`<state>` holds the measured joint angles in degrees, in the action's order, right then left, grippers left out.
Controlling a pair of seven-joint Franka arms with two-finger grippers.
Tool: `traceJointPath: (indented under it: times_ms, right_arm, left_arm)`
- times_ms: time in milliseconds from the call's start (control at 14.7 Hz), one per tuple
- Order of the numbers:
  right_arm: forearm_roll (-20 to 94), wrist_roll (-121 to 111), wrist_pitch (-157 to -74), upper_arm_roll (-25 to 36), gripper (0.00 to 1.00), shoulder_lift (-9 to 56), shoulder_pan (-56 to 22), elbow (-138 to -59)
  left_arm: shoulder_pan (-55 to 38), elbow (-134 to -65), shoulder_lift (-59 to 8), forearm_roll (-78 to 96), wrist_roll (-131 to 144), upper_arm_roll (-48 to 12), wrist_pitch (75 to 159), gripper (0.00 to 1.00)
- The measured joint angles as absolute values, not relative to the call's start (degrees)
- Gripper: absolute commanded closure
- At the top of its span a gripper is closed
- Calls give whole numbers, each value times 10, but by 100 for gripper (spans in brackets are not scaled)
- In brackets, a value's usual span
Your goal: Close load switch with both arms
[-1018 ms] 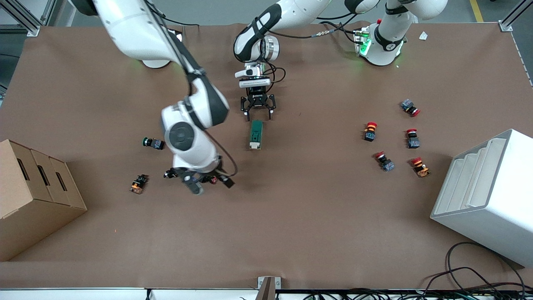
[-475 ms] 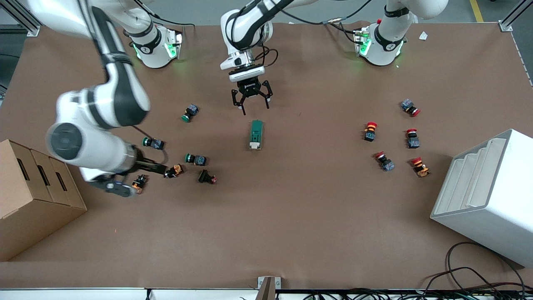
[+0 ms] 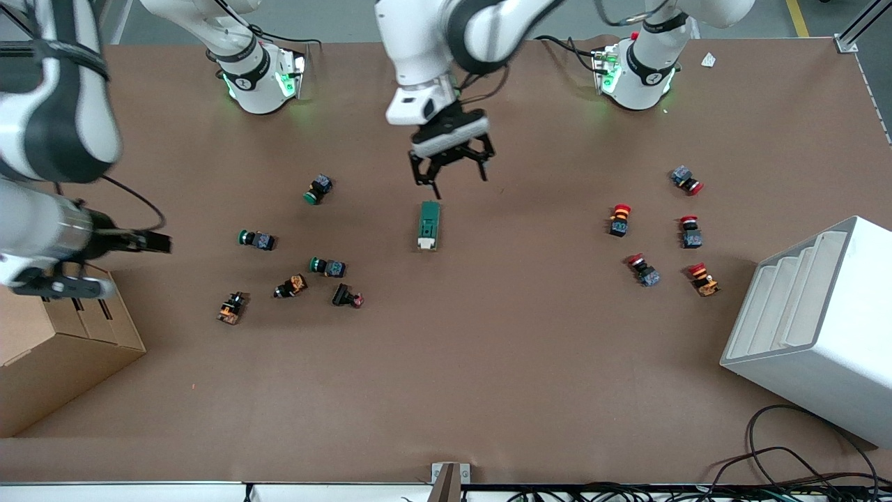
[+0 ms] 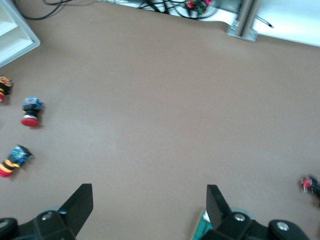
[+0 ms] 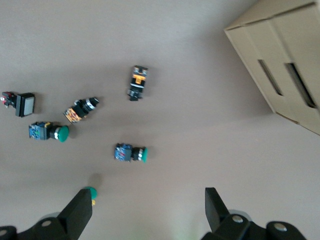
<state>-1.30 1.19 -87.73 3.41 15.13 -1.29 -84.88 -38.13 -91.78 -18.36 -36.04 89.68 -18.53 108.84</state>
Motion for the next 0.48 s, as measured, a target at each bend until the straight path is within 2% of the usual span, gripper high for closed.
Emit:
traceJointPath:
  times_ms: [475]
  right_arm:
    - [-13, 6, -841, 27, 0, 152, -6, -797]
  left_arm:
    - [-205, -833, -171, -244, 650, -184, 1070, 0]
